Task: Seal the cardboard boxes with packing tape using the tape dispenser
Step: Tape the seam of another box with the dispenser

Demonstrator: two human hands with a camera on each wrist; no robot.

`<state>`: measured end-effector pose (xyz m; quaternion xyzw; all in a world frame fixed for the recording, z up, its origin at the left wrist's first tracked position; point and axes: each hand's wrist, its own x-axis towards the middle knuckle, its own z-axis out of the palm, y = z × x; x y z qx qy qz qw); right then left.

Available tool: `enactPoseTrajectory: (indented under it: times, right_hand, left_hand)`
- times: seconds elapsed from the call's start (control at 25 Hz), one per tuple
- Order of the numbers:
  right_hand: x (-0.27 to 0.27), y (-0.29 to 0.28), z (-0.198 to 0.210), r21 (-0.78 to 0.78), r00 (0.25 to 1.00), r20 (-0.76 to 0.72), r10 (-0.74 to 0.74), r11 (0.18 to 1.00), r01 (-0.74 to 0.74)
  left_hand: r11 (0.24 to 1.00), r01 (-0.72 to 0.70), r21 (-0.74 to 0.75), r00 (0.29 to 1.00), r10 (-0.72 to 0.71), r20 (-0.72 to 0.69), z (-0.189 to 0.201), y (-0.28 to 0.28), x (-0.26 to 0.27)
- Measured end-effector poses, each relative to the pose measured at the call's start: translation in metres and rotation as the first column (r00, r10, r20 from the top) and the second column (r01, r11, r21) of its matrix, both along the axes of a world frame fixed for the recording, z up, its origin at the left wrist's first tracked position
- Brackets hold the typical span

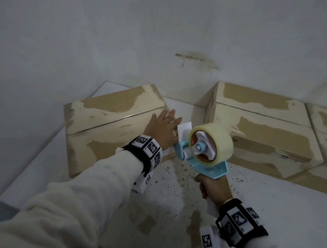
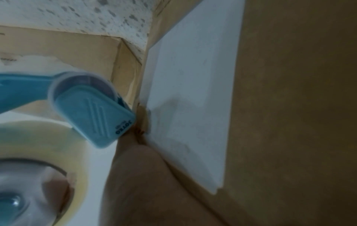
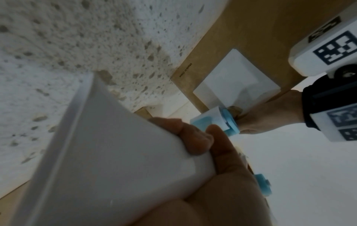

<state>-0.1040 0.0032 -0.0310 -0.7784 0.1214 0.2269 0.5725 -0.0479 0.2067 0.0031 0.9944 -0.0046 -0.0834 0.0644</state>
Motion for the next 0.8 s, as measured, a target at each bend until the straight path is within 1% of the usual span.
enactPoseTrajectory:
  times: [0.16,0.24,0.36,0.48,0.56,0.64,0.72,0.76,0.8]
  right_hand:
    - [0.006,-0.001,-0.003,0.003,0.999,0.009,0.044,0.999,-0.044]
    - [0.01,-0.003,-0.006,0.014,0.998,0.007,0.058,0.998,-0.058]
    - [0.015,-0.007,-0.01,0.035,0.998,-0.026,0.06,0.998,-0.059]
    - [0.012,-0.017,-0.017,0.011,0.997,-0.044,0.058,0.998,-0.058]
    - [0.012,-0.029,-0.019,-0.02,0.999,-0.004,0.053,0.998,-0.053]
    - [0.01,-0.048,-0.024,-0.142,0.994,0.04,0.1,0.985,-0.094]
    - [0.011,-0.068,-0.025,-0.283,0.972,0.071,0.223,0.939,-0.194]
    - [0.012,-0.078,-0.026,-0.365,0.947,0.064,0.316,0.89,-0.272]
    - [0.014,-0.086,-0.027,-0.466,0.908,0.031,0.417,0.81,-0.356]
  left_hand:
    - [1.0,0.01,0.011,1.0,-0.01,-0.015,0.0,0.001,0.0]
    - [1.0,0.008,-0.006,1.0,-0.008,-0.015,0.002,0.0,0.0]
    - [0.997,-0.056,-0.058,0.998,0.056,-0.008,0.001,-0.004,-0.001]
    - [0.996,-0.085,-0.015,0.996,0.085,-0.009,0.001,-0.009,-0.003]
    - [0.994,-0.108,0.007,0.994,0.108,0.001,0.001,-0.011,-0.003]
    - [0.993,-0.114,0.016,0.993,0.114,-0.012,0.001,-0.014,-0.004]
    - [0.992,-0.121,0.038,0.993,0.121,-0.004,-0.003,-0.015,-0.006]
    - [0.991,-0.127,0.035,0.992,0.127,0.002,-0.004,-0.017,-0.006]
    - [0.992,-0.128,0.021,0.992,0.128,0.012,-0.004,-0.016,-0.006]
